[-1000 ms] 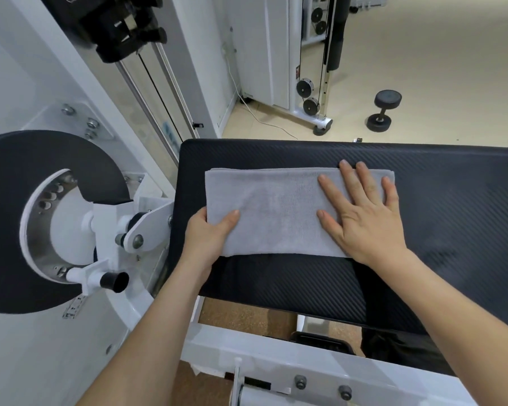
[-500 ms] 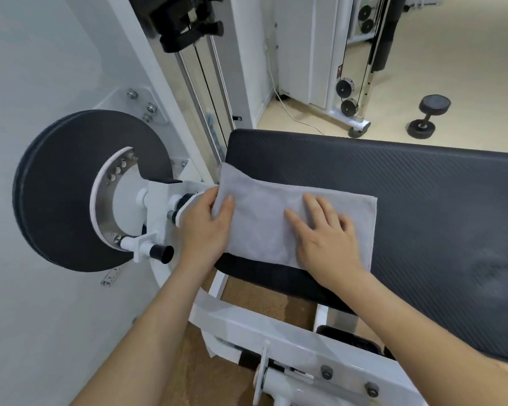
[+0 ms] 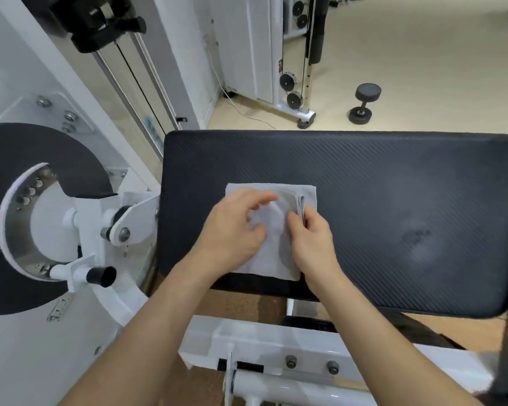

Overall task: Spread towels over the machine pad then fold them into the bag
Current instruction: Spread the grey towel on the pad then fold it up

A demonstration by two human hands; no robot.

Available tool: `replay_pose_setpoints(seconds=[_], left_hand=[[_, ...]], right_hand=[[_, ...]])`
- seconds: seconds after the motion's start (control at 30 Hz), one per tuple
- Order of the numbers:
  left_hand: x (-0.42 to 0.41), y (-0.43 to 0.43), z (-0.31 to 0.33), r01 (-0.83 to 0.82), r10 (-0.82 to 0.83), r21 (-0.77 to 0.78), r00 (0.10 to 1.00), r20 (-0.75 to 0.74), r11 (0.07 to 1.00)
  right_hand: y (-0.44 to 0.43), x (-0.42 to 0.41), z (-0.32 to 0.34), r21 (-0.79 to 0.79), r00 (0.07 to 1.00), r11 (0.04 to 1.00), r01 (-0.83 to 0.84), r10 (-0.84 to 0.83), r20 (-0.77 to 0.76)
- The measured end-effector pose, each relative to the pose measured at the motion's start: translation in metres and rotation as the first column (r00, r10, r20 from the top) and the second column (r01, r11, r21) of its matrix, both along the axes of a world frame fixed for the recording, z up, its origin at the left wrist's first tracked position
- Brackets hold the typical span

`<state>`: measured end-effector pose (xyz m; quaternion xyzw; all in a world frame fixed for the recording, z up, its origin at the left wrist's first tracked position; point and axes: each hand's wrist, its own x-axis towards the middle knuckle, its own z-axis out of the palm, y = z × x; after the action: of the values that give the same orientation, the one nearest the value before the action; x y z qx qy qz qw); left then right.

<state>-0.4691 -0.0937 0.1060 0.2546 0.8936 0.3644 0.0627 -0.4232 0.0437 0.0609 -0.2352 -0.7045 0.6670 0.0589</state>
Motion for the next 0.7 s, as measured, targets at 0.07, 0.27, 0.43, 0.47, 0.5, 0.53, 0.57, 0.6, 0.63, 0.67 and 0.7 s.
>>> replay_pose_setpoints(seconds=[0.07,0.27,0.43,0.47,0.5,0.53,0.57,0.6,0.63,0.67,0.7], left_hand=[[-0.022,0.006,0.002,0.026,-0.05,-0.13,0.982,-0.18,0.991],[-0.058,0.029,0.003,0.121,-0.221,-0.59,0.97,-0.1,0.798],[-0.039,-0.005,-0.024,0.008,0.026,-0.479,0.998,0.065,0.878],[-0.025,-0.014,-0.038,-0.01,0.089,-0.429,0.982,0.166,0.903],[-0.01,-0.02,-0.051,-0.039,0.145,-0.373,0.954,0.261,0.927],[0.004,-0.024,-0.062,-0.083,0.193,-0.323,0.927,0.323,0.943],[0.015,-0.025,-0.07,-0.131,0.231,-0.289,0.909,0.346,0.948],[0.022,-0.025,-0.074,-0.167,0.257,-0.273,0.905,0.338,0.947],[0.027,-0.023,-0.076,-0.19,0.272,-0.273,0.912,0.307,0.943],[0.029,-0.021,-0.076,-0.195,0.271,-0.277,0.924,0.27,0.941],[0.03,-0.019,-0.073,-0.188,0.258,-0.284,0.938,0.23,0.94]], right_hand=[[-0.001,0.001,-0.004,0.071,1.0,0.997,0.007,-0.005,-0.02],[-0.003,-0.001,-0.013,0.428,0.997,0.903,-0.021,0.049,-0.053],[0.026,-0.01,-0.005,0.748,0.968,0.618,-0.24,0.214,0.134],[0.031,-0.013,-0.002,0.772,0.945,0.556,-0.308,0.272,0.181],[0.034,-0.014,0.001,0.779,0.915,0.5,-0.378,0.331,0.232],[0.035,-0.014,0.004,0.777,0.881,0.45,-0.441,0.38,0.28],[0.035,-0.013,0.006,0.774,0.85,0.401,-0.491,0.414,0.325],[0.035,-0.011,0.006,0.782,0.831,0.353,-0.514,0.432,0.351],[0.036,-0.008,0.006,0.804,0.825,0.306,-0.51,0.439,0.356],[0.038,-0.006,0.006,0.833,0.831,0.267,-0.485,0.438,0.344],[0.04,-0.002,0.004,0.859,0.844,0.238,-0.452,0.425,0.326]])
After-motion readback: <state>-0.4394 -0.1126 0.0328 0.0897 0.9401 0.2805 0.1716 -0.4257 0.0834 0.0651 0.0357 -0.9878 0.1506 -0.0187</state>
